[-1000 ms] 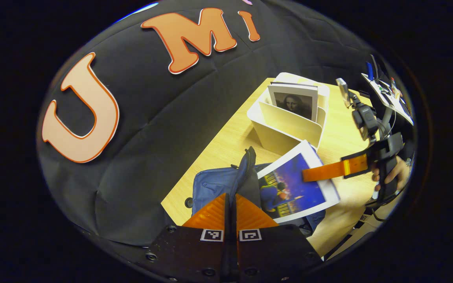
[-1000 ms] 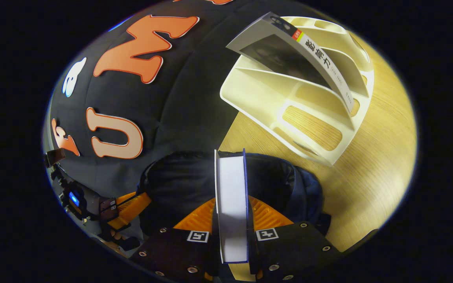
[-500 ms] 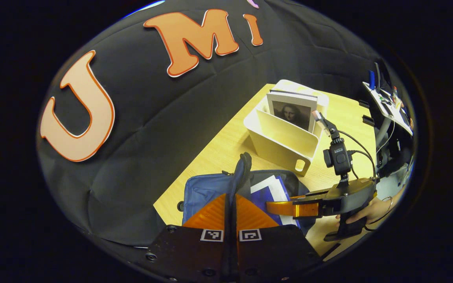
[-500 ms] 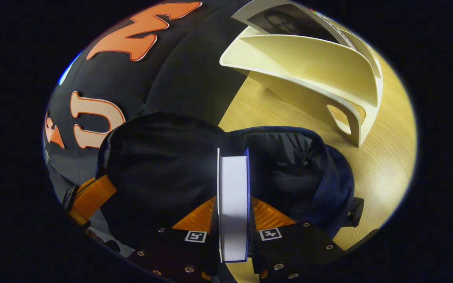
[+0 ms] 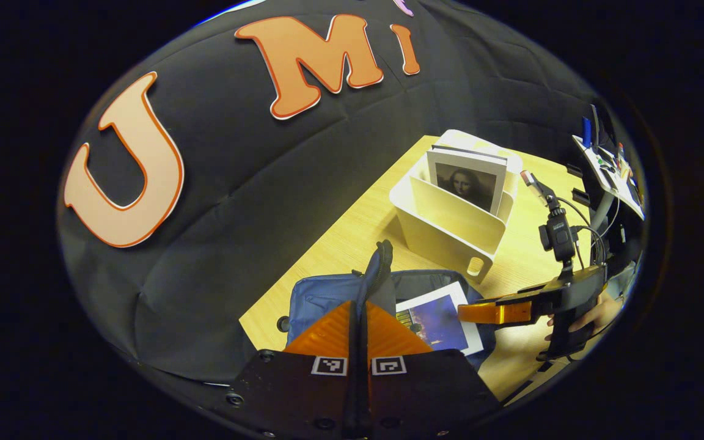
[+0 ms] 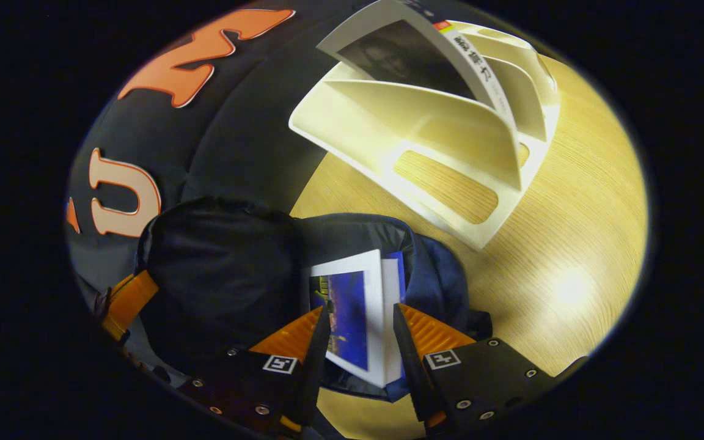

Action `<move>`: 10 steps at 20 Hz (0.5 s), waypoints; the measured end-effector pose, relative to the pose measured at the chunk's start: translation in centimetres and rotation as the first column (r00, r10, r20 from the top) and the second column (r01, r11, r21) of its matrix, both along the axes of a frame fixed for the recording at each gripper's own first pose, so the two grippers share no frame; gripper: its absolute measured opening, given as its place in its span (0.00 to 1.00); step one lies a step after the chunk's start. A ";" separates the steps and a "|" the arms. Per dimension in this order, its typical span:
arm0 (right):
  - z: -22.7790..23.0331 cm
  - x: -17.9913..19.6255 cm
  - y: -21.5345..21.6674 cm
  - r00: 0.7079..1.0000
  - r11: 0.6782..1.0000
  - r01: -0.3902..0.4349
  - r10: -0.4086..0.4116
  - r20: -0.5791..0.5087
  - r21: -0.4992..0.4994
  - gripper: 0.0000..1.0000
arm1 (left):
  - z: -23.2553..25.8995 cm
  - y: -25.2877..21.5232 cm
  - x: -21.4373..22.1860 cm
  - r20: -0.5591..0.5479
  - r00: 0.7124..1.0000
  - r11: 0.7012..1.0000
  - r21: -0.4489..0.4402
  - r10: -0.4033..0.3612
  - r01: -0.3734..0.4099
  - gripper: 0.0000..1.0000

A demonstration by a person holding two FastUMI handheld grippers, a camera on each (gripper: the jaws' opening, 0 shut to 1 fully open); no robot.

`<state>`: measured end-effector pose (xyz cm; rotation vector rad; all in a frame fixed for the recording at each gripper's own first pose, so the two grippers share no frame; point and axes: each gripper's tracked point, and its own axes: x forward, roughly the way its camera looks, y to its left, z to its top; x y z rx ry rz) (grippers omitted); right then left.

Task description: Open the schoolbag, grab two books from the bookshelf and put them into the schoolbag.

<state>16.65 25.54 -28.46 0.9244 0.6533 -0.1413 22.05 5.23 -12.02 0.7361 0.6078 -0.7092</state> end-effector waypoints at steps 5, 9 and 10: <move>0.4 -2.8 -5.3 0.997 0.997 0.076 -0.076 -0.011 -0.026 0.74 | -0.3 -0.1 -0.6 0.003 1.000 0.999 0.016 -0.028 0.028 0.01; 2.1 -6.0 -13.1 0.984 0.981 0.180 -0.179 0.012 -0.073 0.74 | -0.9 -0.3 -0.8 0.000 0.999 0.999 0.013 -0.041 0.041 0.00; 2.6 -7.1 -14.7 0.981 0.978 0.195 -0.195 0.008 -0.076 0.74 | -1.1 -0.3 -0.7 -0.005 0.999 0.999 0.007 -0.040 0.040 0.00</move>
